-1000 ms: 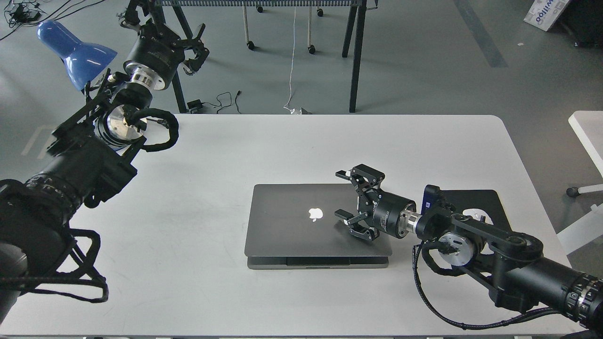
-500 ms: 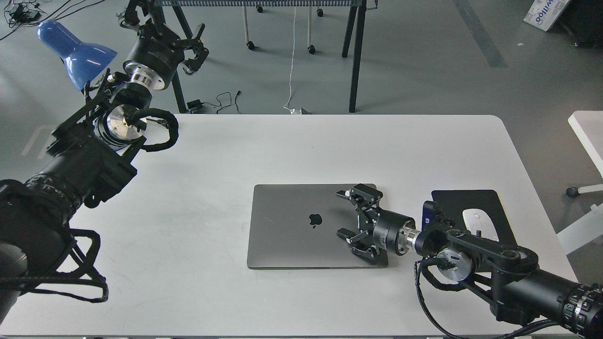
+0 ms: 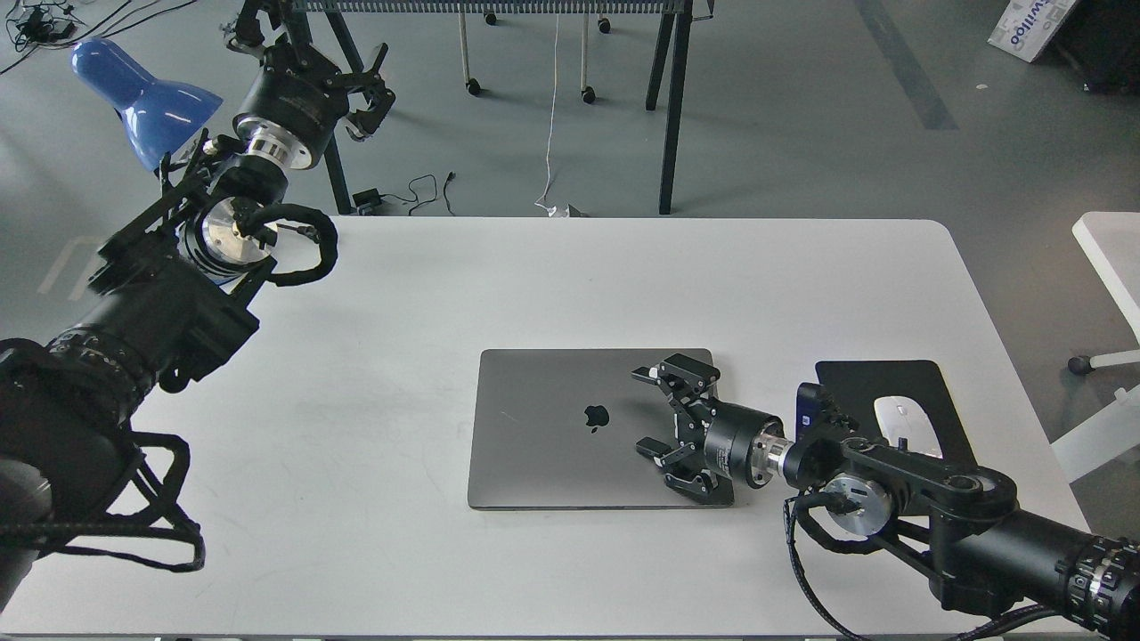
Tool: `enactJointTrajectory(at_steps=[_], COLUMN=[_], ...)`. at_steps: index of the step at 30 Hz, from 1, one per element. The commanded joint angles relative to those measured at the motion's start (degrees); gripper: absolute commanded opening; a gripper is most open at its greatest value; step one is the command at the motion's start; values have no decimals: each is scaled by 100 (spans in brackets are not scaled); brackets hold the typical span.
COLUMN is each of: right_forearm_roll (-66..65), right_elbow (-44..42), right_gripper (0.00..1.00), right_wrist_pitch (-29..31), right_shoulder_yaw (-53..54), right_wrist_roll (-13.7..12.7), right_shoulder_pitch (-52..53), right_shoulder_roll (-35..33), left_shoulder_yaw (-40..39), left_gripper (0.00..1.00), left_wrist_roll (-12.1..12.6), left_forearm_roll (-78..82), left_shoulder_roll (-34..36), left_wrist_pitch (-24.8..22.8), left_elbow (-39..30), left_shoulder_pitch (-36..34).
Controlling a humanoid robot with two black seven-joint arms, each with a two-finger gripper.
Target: Close notebook with right arm
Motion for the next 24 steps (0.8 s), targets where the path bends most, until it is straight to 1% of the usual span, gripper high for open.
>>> enactJointTrajectory(at_steps=[1,8,11,16,21,24], right_forearm_roll=[8,8,8,-10,-1,60], right_elbow=[141,818,915,749,126,-305], right_gripper=[100,100,100,100,100,100], right_wrist_pitch=[52,96,87,26,61,87], right_shoulder_yaw=[256,695,1028,2381,3690,4158], right_wrist_roll=[44,70,97,62,62,53], right_shoulder_pitch=[54,142,142,133,220,335], right_shoulder_roll=[-60,-499,-640,-623,-605,-605], left_shoulder_yaw=[0,0,0,0,0,0], left_gripper=[100,100,100,100,100,100], left_wrist_roll=[0,0,0,0,0,0], left_forearm_roll=[0,0,0,0,0,0], left_shoulder_roll=[0,0,0,0,0,-9], left_wrist_pitch=[0,0,0,0,0,0], left_elbow=[0,0,0,0,0,0], left_shoulder_pitch=[1,9,9,9,18,9])
